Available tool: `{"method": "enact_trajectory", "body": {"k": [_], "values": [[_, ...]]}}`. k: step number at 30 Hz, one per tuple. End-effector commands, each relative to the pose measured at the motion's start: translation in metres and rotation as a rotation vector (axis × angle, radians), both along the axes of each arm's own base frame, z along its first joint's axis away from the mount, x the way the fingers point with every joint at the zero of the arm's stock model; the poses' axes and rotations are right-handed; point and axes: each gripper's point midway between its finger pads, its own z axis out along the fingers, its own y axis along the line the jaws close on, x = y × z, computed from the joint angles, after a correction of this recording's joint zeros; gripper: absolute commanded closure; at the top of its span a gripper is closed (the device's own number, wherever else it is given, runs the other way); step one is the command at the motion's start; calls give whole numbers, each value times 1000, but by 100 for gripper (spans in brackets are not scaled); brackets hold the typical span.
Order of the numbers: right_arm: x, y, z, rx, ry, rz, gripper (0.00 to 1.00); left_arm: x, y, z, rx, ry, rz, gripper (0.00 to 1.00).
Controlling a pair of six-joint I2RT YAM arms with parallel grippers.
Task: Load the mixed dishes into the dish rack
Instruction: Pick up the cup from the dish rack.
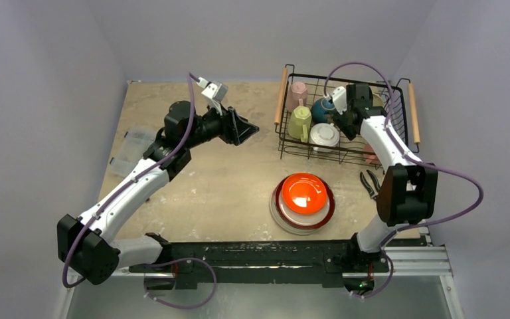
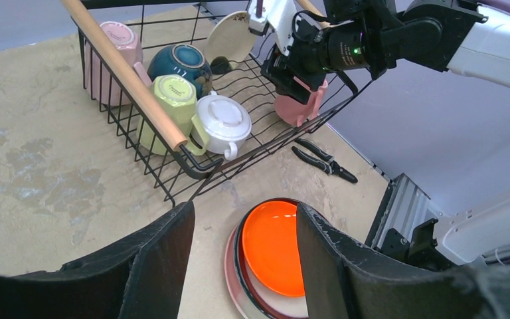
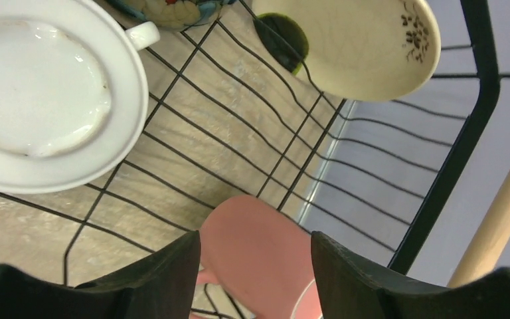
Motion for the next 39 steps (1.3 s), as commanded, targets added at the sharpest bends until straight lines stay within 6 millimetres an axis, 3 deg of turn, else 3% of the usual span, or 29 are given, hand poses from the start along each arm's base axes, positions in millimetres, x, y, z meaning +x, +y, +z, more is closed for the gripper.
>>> {"method": "enact_trajectory", "body": {"k": [1, 3, 6, 10, 14, 20, 24, 30, 34, 39], "values": [[-12, -13, 19, 127, -134, -288, 35, -5, 2, 37, -57, -74, -15, 43], [-18, -32, 19, 127, -180, -455, 27, -5, 3, 37, -52, -77, -8, 43], [-24, -45, 20, 217, -223, -605, 27, -4, 4, 36, -47, -79, -2, 43], [-31, -60, 45, 375, -401, -745, 21, -5, 3, 36, -48, -74, -5, 43], [-35, -70, 38, 547, -411, -846, 9, -6, 3, 36, -49, -70, -10, 43], [-34, -71, 29, 680, -363, -853, 1, -5, 2, 34, -46, -61, -12, 43], [-34, -71, 22, 725, -347, -865, 1, -5, 0, 33, -47, -50, -21, 43], [-41, -85, 1, 674, -318, -952, 1, -3, 0, 31, -42, -49, -18, 43], [-43, -95, 1, 640, -360, -982, 1, -3, -2, 30, -41, -40, -28, 43], [-36, -91, -13, 665, -317, -979, 1, -3, -2, 29, -38, -40, -29, 42]]}}
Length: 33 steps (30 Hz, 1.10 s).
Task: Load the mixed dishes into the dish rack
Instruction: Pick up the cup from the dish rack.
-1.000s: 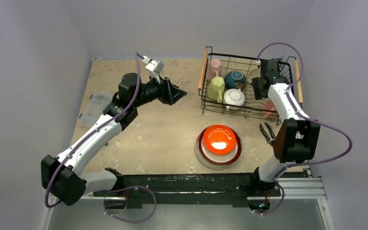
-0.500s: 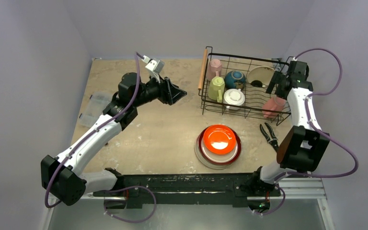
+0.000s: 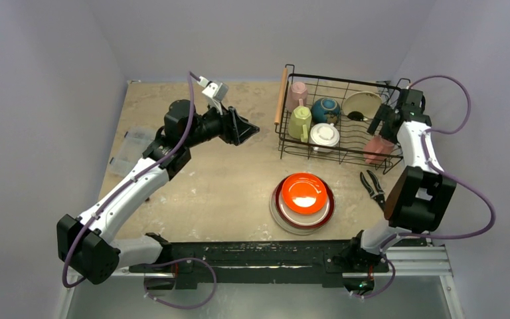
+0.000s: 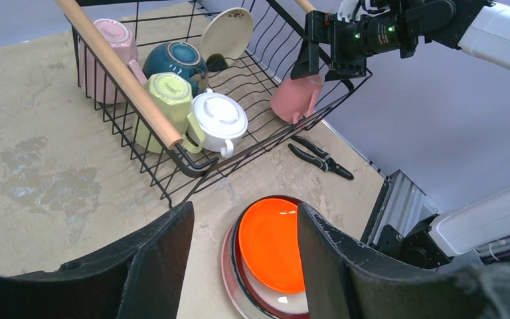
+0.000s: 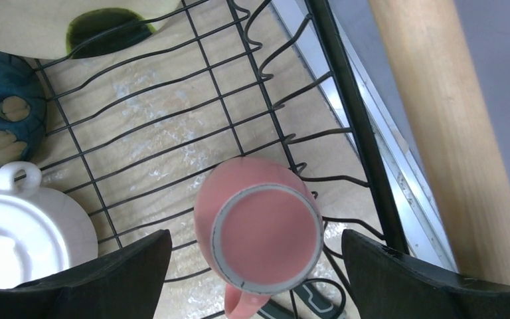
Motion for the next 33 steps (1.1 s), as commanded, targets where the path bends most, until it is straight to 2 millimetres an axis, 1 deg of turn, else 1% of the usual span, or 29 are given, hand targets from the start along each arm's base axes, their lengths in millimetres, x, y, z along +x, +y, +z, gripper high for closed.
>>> {"method": "enact_trajectory", "body": {"k": [1, 6, 10, 16, 18, 21, 22, 23, 25, 29, 31, 33], "values": [[10, -5, -4, 12, -20, -26, 1, 1, -1, 26, -38, -48, -10, 43], [15, -1, -13, 43, 4, -10, 6, 0, -1, 26, -41, -46, -13, 42], [21, -2, -9, 41, -6, 0, 11, 1, -1, 26, -41, -46, -11, 42], [20, -5, -11, 10, 41, 48, 25, 0, -1, 27, -43, -44, -12, 43], [21, -8, -7, -16, 40, 65, 28, 0, 0, 27, -44, -42, -13, 43], [30, -11, 1, -43, 33, 117, 38, 0, -1, 26, -43, -41, -12, 42], [33, -12, 4, -49, 34, 128, 42, 0, -1, 26, -43, -41, -13, 42], [37, -13, 6, -53, 35, 141, 51, 0, -1, 26, -43, -42, -13, 42], [45, -14, 10, -56, 40, 173, 62, 0, -1, 26, -43, -43, -13, 42], [53, -19, 14, -94, 72, 251, 76, 0, -1, 26, -42, -41, -15, 42], [54, -20, 14, -106, 96, 278, 81, 1, -1, 25, -41, -40, -14, 42], [51, -21, 11, -119, 134, 322, 86, 1, -1, 25, -41, -39, -15, 42]]}}
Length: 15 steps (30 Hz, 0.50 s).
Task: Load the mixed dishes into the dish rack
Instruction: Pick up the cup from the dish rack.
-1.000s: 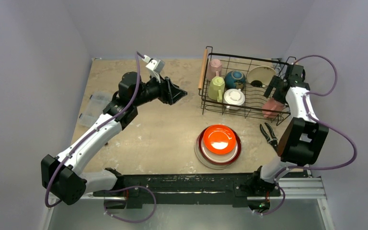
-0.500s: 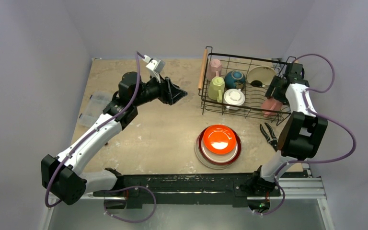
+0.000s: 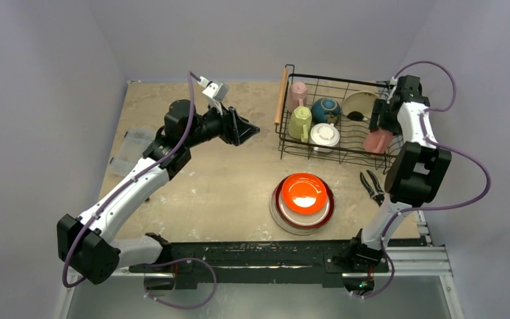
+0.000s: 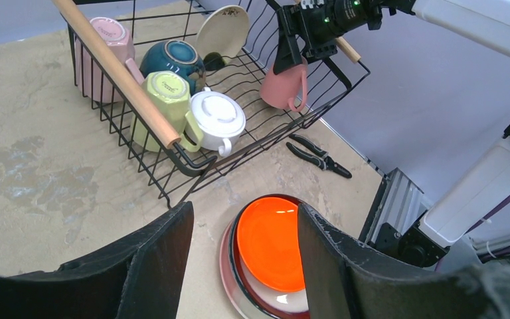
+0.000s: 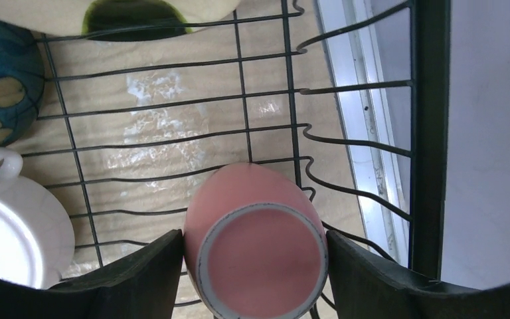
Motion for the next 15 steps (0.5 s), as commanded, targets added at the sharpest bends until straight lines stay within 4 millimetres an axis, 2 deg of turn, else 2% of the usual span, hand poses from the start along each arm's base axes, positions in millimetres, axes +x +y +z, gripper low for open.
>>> {"method": "enact_trajectory", "body": {"k": [1, 3, 5, 9, 15], "values": [[2, -11, 28, -95, 2, 139, 89, 3, -1, 25, -40, -41, -7, 42], [-8, -11, 24, -131, 42, 212, 96, 3, -1, 24, -43, -35, -9, 42], [-15, -8, 24, -138, 50, 253, 98, 3, -1, 24, -44, -32, -12, 42], [-27, -17, 21, -192, 88, 242, 94, 2, -2, 25, -49, -32, -16, 42], [-39, -20, 24, -238, 102, 253, 97, 1, -1, 25, -50, -35, -16, 42]]}}
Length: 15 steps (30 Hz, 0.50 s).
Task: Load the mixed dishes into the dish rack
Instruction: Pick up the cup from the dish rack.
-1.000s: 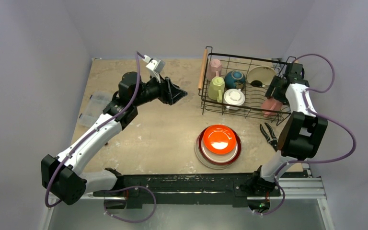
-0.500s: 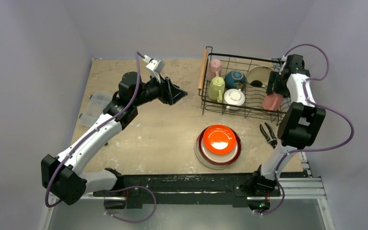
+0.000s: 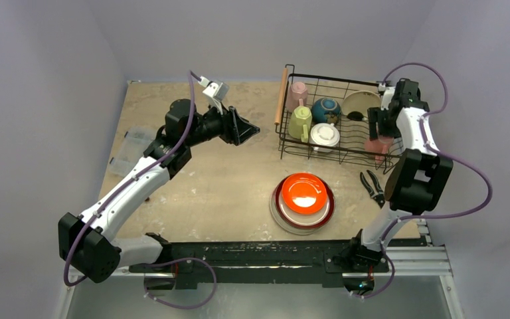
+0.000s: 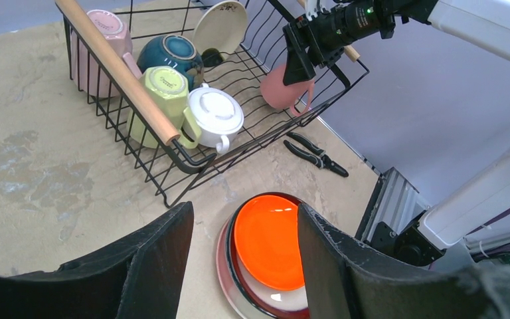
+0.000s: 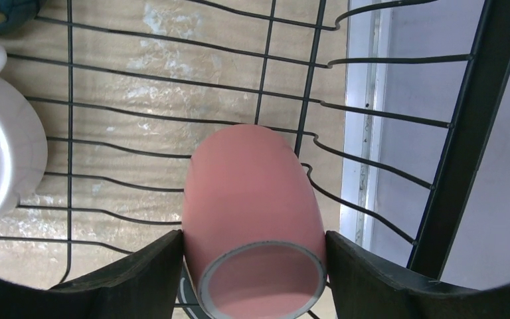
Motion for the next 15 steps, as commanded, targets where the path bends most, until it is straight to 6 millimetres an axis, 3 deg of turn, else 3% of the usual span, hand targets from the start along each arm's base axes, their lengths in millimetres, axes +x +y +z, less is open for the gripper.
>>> {"method": "enact_trajectory", "body": {"k": [1, 11, 15], "values": [[-16, -27, 24, -159, -4, -3, 99, 0, 0, 29, -45, -58, -10, 42], [-26, -32, 26, -213, 22, -2, 100, 0, 0, 28, -45, -53, -10, 42], [-18, -21, 24, -197, 13, 28, 100, 0, -1, 28, -46, -51, -10, 42]]}}
